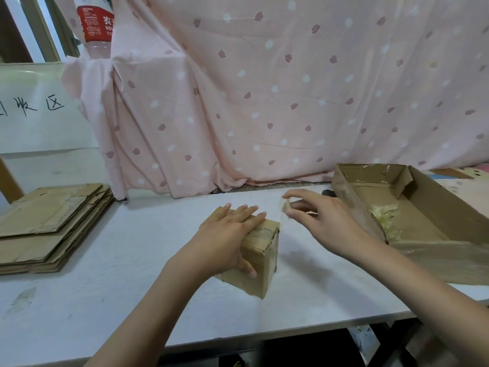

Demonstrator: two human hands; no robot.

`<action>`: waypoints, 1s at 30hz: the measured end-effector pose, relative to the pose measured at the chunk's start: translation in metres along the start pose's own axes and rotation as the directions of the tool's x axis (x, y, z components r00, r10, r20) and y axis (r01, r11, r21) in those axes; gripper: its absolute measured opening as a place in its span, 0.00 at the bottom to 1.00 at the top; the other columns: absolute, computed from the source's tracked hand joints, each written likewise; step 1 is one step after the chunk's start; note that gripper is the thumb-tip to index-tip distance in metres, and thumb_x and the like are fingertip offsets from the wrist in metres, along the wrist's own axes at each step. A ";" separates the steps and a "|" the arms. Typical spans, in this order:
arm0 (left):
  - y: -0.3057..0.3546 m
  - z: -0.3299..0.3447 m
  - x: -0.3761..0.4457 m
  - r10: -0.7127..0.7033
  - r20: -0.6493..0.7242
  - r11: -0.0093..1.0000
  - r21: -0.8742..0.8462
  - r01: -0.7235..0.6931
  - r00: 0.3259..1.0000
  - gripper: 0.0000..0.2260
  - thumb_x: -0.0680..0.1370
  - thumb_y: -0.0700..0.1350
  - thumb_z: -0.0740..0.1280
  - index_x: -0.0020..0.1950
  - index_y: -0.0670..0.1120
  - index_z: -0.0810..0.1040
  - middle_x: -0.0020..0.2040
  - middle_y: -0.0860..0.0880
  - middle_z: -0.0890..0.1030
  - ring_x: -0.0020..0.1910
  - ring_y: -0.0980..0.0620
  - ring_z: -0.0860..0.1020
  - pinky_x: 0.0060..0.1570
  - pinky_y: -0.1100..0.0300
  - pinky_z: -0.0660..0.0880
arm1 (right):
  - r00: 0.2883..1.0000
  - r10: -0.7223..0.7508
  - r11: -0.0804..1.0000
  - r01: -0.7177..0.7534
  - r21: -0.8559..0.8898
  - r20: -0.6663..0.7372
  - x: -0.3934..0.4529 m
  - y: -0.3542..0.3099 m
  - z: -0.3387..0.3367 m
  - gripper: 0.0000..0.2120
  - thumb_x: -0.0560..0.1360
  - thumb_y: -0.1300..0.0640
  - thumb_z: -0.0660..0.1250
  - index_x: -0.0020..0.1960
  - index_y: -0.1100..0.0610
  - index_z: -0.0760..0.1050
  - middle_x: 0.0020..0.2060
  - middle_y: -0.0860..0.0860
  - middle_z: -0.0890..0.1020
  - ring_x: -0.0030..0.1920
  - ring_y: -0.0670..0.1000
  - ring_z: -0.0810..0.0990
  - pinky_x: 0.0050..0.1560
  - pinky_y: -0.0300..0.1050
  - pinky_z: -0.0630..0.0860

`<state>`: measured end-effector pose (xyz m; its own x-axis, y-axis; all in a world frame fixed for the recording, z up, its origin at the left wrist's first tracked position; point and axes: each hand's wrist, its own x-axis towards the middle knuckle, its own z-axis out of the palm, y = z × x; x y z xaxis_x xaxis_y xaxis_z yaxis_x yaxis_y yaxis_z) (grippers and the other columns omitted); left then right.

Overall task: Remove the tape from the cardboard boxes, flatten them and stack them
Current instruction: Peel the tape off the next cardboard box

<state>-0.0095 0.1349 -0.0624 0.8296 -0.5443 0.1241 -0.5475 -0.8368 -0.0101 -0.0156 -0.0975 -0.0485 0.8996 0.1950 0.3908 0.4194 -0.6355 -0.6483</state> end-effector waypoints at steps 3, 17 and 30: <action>0.003 -0.002 -0.002 -0.009 -0.004 1.000 0.000 0.009 1.000 0.54 0.65 0.65 0.76 0.81 0.57 0.47 0.81 0.56 0.48 0.79 0.56 0.46 0.75 0.58 0.37 | 0.998 -0.025 0.999 0.023 0.025 0.060 0.006 -0.005 0.009 0.24 0.74 0.51 0.74 0.68 0.40 0.75 0.53 0.36 0.80 0.52 0.37 0.80 0.58 0.35 0.77; 0.010 0.003 -0.002 -0.040 -0.004 0.997 -0.060 0.040 0.999 0.51 0.67 0.55 0.79 0.81 0.47 0.52 0.81 0.49 0.54 0.79 0.49 0.51 0.76 0.60 0.41 | 0.945 -0.116 0.943 0.202 -0.265 0.305 0.026 -0.026 0.003 0.12 0.76 0.61 0.71 0.58 0.50 0.83 0.44 0.46 0.85 0.46 0.44 0.81 0.50 0.36 0.75; 0.031 0.009 -0.010 -0.105 -0.045 0.994 -0.005 0.105 0.993 0.45 0.79 0.66 0.57 0.80 0.38 0.40 0.81 0.41 0.41 0.80 0.47 0.40 0.77 0.55 0.36 | 0.974 0.156 0.987 -0.146 -0.072 0.166 0.038 -0.028 0.012 0.08 0.69 0.68 0.68 0.45 0.57 0.80 0.37 0.55 0.85 0.27 0.48 0.84 0.23 0.37 0.69</action>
<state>-0.0340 0.1140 -0.0731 0.8769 -0.4501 0.1688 -0.4579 -0.8889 0.0083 0.0083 -0.0630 -0.0230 0.9617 0.2141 0.1709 0.2734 -0.7091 -0.6499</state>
